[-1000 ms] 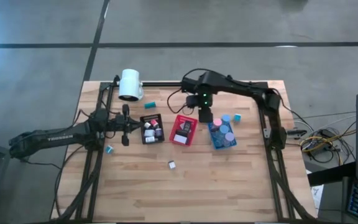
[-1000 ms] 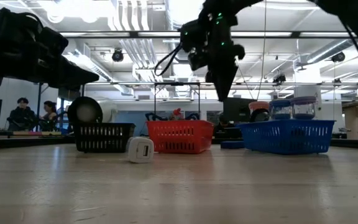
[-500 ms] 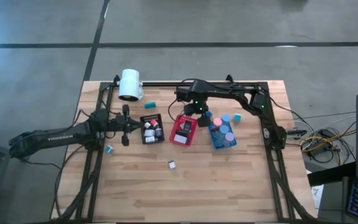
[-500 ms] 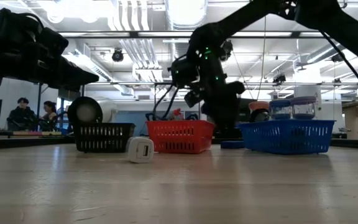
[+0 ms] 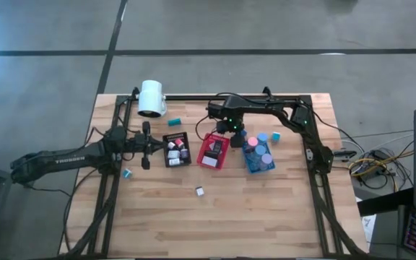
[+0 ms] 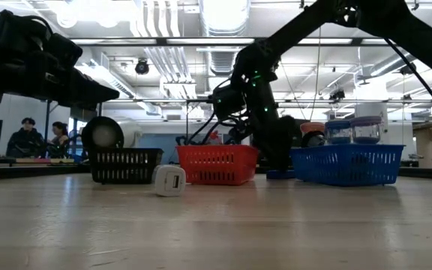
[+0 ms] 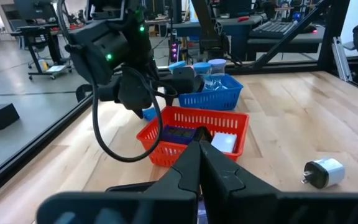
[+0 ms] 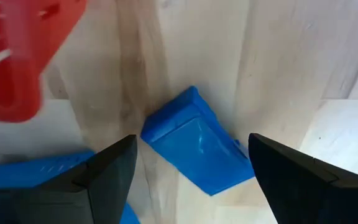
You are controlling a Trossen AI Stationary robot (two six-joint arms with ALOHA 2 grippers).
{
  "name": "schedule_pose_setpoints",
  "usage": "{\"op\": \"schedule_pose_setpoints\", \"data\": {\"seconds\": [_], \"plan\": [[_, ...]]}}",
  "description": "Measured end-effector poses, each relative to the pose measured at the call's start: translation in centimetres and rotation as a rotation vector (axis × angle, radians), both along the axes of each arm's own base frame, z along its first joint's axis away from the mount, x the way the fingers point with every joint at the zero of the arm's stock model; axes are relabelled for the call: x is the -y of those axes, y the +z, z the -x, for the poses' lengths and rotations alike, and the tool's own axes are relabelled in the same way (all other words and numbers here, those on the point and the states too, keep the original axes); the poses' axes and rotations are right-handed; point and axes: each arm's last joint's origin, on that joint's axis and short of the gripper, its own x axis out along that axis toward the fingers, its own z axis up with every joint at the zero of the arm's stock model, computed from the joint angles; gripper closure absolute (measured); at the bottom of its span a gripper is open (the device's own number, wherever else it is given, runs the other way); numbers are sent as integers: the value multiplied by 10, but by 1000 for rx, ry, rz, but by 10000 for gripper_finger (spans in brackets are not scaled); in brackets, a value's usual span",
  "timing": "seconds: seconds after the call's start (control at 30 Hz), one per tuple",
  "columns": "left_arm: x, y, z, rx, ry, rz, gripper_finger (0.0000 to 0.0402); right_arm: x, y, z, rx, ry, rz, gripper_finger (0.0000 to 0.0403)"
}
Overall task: Pick & Place Office items
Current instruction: Put the blue digital clock into the red bin
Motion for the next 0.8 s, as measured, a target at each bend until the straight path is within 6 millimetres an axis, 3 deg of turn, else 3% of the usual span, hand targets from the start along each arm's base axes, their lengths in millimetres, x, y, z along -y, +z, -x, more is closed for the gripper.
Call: {"op": "schedule_pose_setpoints", "data": {"seconds": [0.37,0.8], "plan": [[0,0,0,0,0,0,387,0,-8,-4,8,25,73,117],[0,0,0,0,0,-1,389,-2,-12,-1,-1,35,77,253]]}}
